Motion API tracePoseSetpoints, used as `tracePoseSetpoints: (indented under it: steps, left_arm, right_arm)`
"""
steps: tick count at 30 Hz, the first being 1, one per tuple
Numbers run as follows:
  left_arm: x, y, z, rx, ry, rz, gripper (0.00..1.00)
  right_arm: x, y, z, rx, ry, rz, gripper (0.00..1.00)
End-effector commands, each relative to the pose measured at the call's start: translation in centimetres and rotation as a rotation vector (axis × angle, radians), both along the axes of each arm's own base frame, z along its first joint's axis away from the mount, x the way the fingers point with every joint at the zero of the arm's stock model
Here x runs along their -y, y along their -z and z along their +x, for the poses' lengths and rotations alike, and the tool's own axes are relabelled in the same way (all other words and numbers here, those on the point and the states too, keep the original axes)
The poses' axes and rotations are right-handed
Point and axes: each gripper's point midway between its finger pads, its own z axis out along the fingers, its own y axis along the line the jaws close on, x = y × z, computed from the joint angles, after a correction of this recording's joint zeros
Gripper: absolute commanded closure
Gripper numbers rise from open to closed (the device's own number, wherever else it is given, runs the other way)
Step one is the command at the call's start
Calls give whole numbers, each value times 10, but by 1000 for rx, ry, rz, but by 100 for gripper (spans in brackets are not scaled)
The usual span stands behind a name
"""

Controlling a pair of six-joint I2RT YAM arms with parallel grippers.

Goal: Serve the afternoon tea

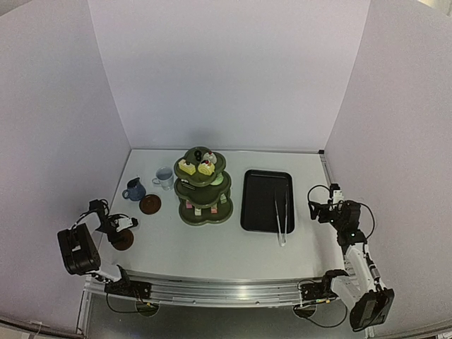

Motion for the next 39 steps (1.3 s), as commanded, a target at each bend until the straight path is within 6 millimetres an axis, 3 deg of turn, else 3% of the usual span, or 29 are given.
tracePoseSetpoints:
  steps: [1,6,15,25,29,34,39]
  left_arm:
    - [40,10,-22,-10,211,-15,22]
    - [104,1,-38,-6,419,-98,21]
    - [219,2,-33,-4,664,-156,22]
    - [376,29,-37,40,929,-247,23]
    - [429,36,-41,51,986,-288,23]
    - [466,40,-36,83,1020,-323,23]
    - [491,21,-20,122,984,-379,22]
  right_arm:
    - [1,-30,4,64,-2,-15,3]
    - [-3,-40,5,75,-13,11,3]
    - [1,-55,0,41,38,70,5]
    - [-6,-56,-22,-42,63,203,6]
    - [-10,-61,-33,-53,53,236,6]
    - [-10,-73,-51,-30,51,223,6]
    - [-14,-77,-60,-58,35,234,5]
